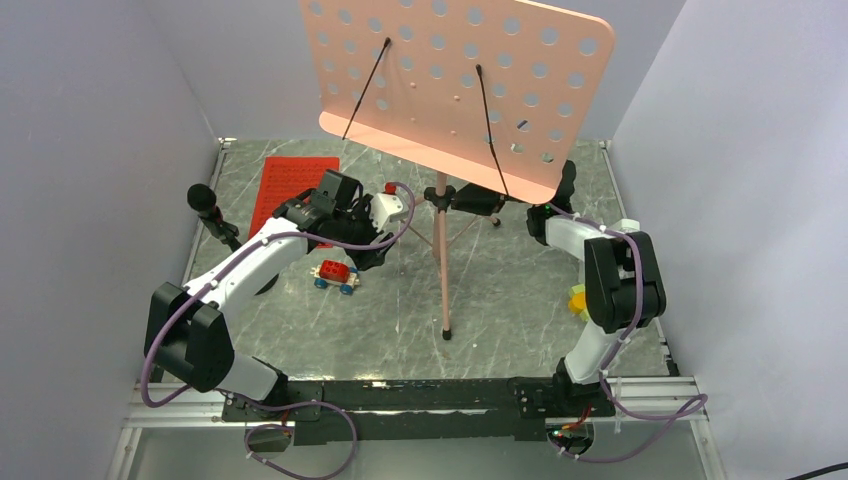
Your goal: Pack up the instrument practice props
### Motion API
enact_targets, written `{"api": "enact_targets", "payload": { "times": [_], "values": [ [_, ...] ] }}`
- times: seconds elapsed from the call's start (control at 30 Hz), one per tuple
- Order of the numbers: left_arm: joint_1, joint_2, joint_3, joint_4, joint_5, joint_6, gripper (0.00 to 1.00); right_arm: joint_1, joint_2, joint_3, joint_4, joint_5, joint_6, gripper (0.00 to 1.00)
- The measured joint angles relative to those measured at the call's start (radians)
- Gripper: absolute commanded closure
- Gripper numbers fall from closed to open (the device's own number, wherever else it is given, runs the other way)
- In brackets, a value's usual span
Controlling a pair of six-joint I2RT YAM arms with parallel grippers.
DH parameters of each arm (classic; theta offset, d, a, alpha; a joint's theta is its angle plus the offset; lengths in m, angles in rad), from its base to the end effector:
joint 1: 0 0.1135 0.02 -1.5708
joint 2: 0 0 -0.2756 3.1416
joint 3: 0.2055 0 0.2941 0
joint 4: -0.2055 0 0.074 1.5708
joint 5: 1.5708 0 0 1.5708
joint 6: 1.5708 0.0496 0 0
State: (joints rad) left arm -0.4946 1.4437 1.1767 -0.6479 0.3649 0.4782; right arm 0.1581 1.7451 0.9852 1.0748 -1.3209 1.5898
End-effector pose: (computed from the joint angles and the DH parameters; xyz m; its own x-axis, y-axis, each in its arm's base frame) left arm 0.3014 -0.1827 0.2734 -0.3271 0.6648 -0.6716 0.8847 0.4651 0.0296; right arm 0.3873 0.1104 0.2568 -0.9544 0.0982 -0.2820 -0.2878 -0.0506 0.9564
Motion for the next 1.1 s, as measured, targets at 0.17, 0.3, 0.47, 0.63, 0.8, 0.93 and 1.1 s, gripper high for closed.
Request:
{"api": "enact_targets", "payload": {
  "times": [0.17,0.3,0.47,0.63,0.8,0.93,1.1],
  "values": [
    [0.000,0.000,0.000,0.000,0.000,0.000,0.23,0.037,-0.005,-0.001,-0.030,-0.013,-0.009,0.65],
    [0.000,0.000,0.000,0.001,0.000,0.000,0.23,0.039,-0.005,-0.002,-0.069,-0.025,-0.015,0.80],
    [0.000,0.000,0.000,0.004,0.000,0.000,0.23,0.035,-0.005,-0.006,-0.071,-0.033,-0.005,1.00],
    [0.000,0.000,0.000,0.007,-0.001,0.003,0.23,0.019,-0.007,-0.013,-0.050,-0.035,-0.093,1.00],
    [0.000,0.000,0.000,0.006,-0.010,0.010,0.23,-0.008,-0.077,-0.012,-0.234,-0.028,-0.408,1.00],
    [0.000,0.000,0.000,0.002,-0.023,0.019,0.23,-0.031,-0.173,-0.004,-0.495,0.045,-0.792,1.00],
    [0.000,0.005,0.000,-0.005,-0.031,0.027,0.23,-0.011,-0.256,-0.020,-0.615,0.158,-1.206,1.00]
  ]
}}
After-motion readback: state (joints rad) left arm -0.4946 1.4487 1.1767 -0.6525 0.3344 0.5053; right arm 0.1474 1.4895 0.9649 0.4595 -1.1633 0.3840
